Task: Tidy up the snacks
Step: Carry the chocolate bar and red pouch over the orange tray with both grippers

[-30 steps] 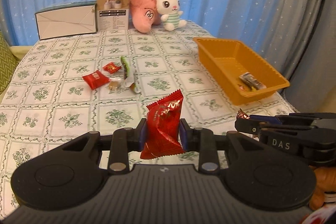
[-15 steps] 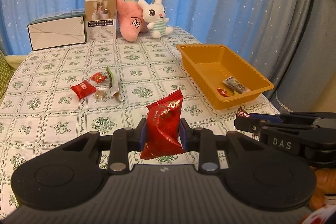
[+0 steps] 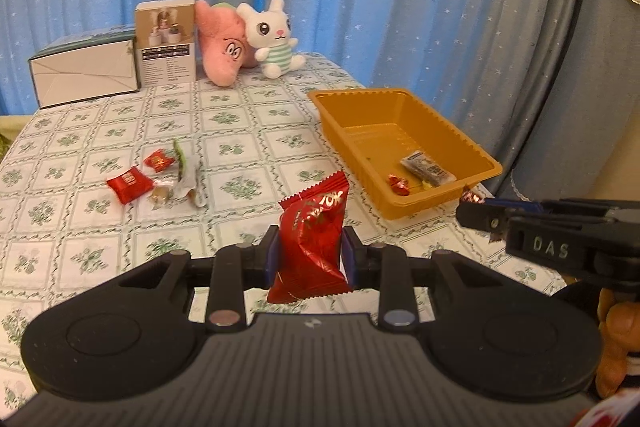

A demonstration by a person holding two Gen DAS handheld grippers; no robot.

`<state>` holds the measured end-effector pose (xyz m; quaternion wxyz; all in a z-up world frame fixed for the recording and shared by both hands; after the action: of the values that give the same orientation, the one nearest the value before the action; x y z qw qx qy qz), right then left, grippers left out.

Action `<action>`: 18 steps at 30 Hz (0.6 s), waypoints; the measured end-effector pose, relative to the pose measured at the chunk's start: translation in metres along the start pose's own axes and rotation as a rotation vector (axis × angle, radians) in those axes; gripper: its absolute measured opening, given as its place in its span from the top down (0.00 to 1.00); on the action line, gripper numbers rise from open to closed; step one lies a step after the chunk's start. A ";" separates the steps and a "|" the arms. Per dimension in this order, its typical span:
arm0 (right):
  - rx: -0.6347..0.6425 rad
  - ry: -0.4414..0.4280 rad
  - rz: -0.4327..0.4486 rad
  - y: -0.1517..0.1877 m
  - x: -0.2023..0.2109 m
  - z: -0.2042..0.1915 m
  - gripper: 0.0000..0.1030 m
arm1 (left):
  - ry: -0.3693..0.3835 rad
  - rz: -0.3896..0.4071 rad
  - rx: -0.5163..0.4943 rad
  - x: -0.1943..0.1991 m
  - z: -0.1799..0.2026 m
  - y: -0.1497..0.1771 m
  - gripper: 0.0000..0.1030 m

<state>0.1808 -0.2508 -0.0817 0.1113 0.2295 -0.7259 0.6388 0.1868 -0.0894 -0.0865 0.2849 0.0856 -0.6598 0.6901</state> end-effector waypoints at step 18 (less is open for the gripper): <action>0.046 0.096 0.011 -0.053 -0.026 0.081 0.79 | 0.111 0.004 -0.017 -0.061 0.059 -0.043 0.73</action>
<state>0.2395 -0.3289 -0.0597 0.1372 0.1973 -0.7061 0.6661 0.2437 -0.1650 -0.0730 0.3206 0.0436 -0.6488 0.6888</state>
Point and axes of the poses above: each gripper's, at about its wrist camera, not at the fingertips, and x roughly against the way its jaws point, z to its right, y to its underside, the point moved 8 cm from there along -x, roughly the way its jaws point, and after that the axes turned 9 degrees about z, right-handed, at the moved point
